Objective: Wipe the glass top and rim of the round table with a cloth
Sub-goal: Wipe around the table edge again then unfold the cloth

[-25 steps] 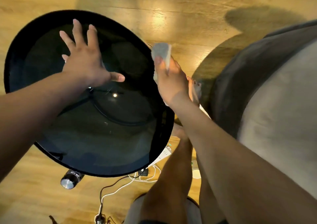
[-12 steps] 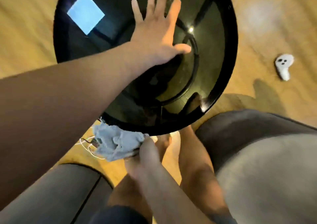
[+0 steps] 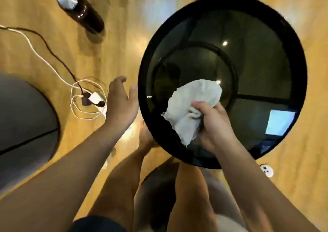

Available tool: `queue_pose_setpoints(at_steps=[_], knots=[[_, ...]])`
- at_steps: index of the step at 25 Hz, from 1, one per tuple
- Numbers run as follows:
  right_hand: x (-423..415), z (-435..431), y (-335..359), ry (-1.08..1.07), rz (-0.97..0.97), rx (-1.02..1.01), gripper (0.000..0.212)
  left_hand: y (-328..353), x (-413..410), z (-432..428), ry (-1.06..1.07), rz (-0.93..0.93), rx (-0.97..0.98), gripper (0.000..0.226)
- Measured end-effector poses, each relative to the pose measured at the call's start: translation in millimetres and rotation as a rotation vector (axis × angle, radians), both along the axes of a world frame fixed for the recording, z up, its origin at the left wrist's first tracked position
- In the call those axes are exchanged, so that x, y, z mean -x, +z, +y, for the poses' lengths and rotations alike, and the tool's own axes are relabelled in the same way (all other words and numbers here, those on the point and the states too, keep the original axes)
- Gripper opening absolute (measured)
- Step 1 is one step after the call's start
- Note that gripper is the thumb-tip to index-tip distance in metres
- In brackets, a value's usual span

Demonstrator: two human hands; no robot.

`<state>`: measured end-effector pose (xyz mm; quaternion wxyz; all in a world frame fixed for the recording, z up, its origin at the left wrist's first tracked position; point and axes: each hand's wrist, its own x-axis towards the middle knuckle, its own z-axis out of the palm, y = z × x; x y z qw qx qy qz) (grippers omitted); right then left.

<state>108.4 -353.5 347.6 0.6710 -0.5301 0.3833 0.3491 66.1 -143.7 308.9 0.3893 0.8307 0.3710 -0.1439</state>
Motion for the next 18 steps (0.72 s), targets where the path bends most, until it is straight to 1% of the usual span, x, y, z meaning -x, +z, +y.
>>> queue_pose_setpoints(at_steps=[1,2,3,4,5,6,7,8,9,10,11,12,13,14,15,16,17,18], knots=[[-13,5,2,0.137,-0.067,0.073,0.041,-5,16,-1,0.134,0.023,0.078,0.049],[-27,11,5,0.325,-0.164,0.199,0.034,-10,32,-5,0.223,0.025,0.134,0.055],[-41,21,9,0.539,-0.301,0.326,0.028,-12,47,-8,0.296,0.018,0.166,0.06],[-53,36,13,0.745,-0.473,0.398,0.02,-12,58,-10,0.385,0.001,0.191,0.062],[-60,55,15,0.918,-0.643,0.413,0.011,-9,65,-12,0.503,-0.025,0.233,0.065],[-66,74,16,1.067,-0.83,0.402,0.009,-10,72,-14,0.631,-0.058,0.294,0.066],[-71,94,11,1.2,-1.035,0.392,0.015,-10,75,-17,0.736,-0.089,0.342,0.063],[-76,112,1,1.364,-1.227,0.4,0.029,-13,78,-20,0.826,-0.112,0.386,0.061],[-78,132,-11,1.608,-1.382,0.438,0.041,-17,82,-24,0.903,-0.119,0.424,0.06],[-79,148,-26,1.932,-1.455,0.556,0.049,-22,87,-31,0.952,-0.122,0.464,0.059],[-77,156,-39,2.252,-1.466,0.726,0.054,-26,92,-41,0.961,-0.072,0.508,0.059],[-75,159,-48,2.467,-1.454,0.879,0.058,-28,96,-52,0.955,-0.033,0.594,0.062],[-71,160,-54,2.571,-1.448,0.966,0.06,-29,102,-64,0.986,-0.001,0.715,0.063],[-63,161,-54,2.626,-1.461,0.969,0.06,-30,110,-75,1.066,0.004,0.865,0.063],[-49,155,-54,2.626,-1.519,0.881,0.058,-30,117,-84,1.193,0.01,0.996,0.067],[-32,142,-53,2.604,-1.594,0.739,0.055,-33,127,-90,1.325,-0.006,1.071,0.073],[-10,123,-52,2.661,-1.595,0.561,0.053,-36,139,-94,1.442,-0.028,1.099,0.079],[14,98,-51,2.823,-1.549,0.333,0.05,-37,150,-92,1.531,-0.051,1.092,0.082]])
